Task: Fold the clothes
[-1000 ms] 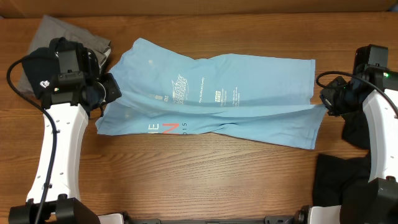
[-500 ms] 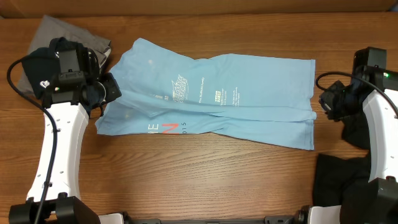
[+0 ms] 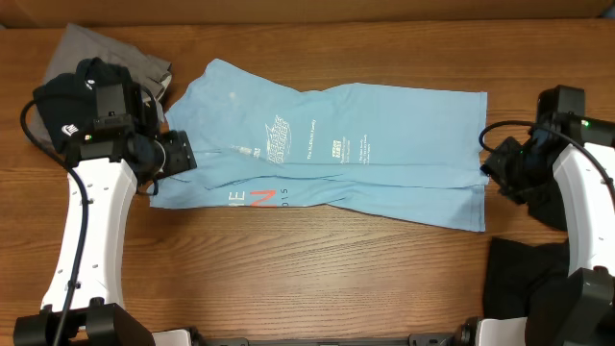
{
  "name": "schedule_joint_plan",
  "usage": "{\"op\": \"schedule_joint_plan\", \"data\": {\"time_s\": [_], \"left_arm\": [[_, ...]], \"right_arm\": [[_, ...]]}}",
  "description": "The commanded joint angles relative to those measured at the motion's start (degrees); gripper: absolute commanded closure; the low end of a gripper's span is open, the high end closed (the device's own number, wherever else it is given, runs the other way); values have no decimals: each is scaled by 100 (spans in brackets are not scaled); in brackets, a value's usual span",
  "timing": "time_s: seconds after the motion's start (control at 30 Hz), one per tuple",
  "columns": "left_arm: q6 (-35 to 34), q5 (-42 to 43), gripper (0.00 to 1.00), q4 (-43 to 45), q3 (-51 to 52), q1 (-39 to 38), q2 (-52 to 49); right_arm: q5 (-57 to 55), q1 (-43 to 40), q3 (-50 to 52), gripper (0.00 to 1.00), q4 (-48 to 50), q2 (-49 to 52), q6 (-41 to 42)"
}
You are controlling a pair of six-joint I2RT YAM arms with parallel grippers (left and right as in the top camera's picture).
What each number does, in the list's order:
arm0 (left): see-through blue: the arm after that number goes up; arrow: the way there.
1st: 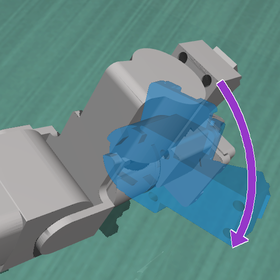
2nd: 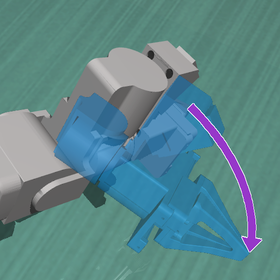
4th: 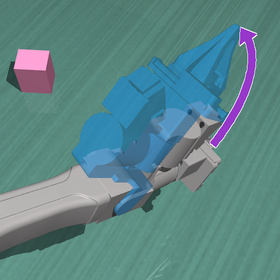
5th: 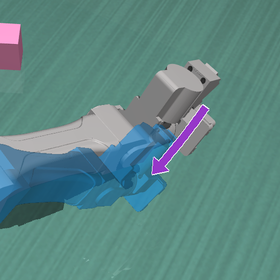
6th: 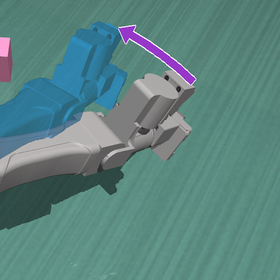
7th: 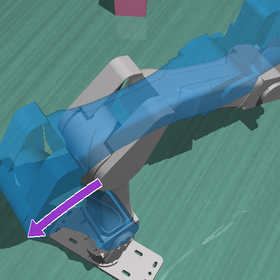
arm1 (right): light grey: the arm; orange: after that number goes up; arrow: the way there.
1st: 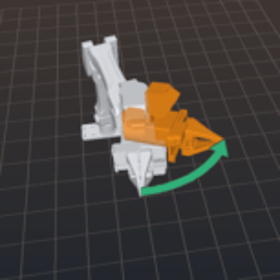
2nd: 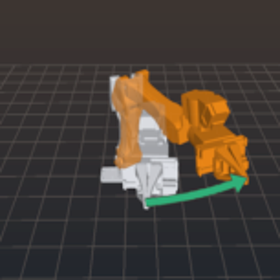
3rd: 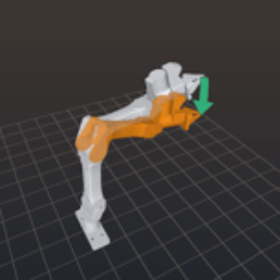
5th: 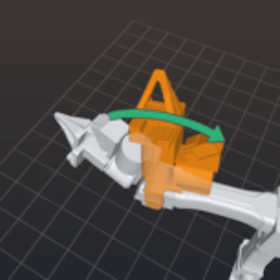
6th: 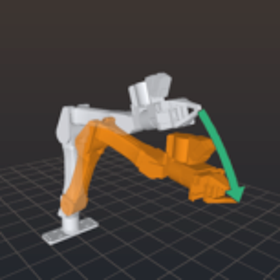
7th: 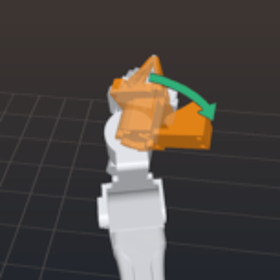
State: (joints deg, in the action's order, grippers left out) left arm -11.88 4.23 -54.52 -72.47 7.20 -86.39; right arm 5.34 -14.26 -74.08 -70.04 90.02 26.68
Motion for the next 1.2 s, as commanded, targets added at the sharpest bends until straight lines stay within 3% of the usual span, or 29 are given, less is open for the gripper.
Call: {"op": "schedule_joint_plan", "data": {"time_s": [0.0, 0.23, 0.4, 0.5, 0.63, 0.8, 0.93, 1.03, 1.1, 1.17], "left_arm": [[-315, -584, 26, -498, 356, 20, -50], [-529, -721, 24, 487, 1641, 291, -50], [-483, -739, 23, 1386, 2028, 306, -50], [-481, -739, 24, 1565, 2120, 306, -50], [-442, -743, 27, 1762, 2297, 306, -50], [-442, -741, 36, 2009, 2472, 306, -50], [-439, -750, 40, 2111, 2474, 306, -50], [-442, -763, 46, 2232, 2474, 306, -52], [-442, -763, 50, 2229, 2474, 306, -52], [-435, -785, 50, 2197, 2474, 308, -52]], "right_arm": [[94, -7, 599, 52, 0, -13, -28], [98, -13, 2050, 51, 1202, -13, 313], [90, -13, 2568, 48, 2267, -13, 358], [87, -13, 2699, 47, 2315, -9, 358], [-212, -28, 3047, 45, 2754, 13, 516], [-240, -39, 3097, 57, 3077, 15, 529], [-382, -39, 3152, 51, 3130, 57, 533], [-385, -39, 3154, 64, 3141, 105, 601], [-380, -39, 3154, 88, 3117, 122, 640], [-382, -39, 3145, 95, 3073, 122, 636]]}}
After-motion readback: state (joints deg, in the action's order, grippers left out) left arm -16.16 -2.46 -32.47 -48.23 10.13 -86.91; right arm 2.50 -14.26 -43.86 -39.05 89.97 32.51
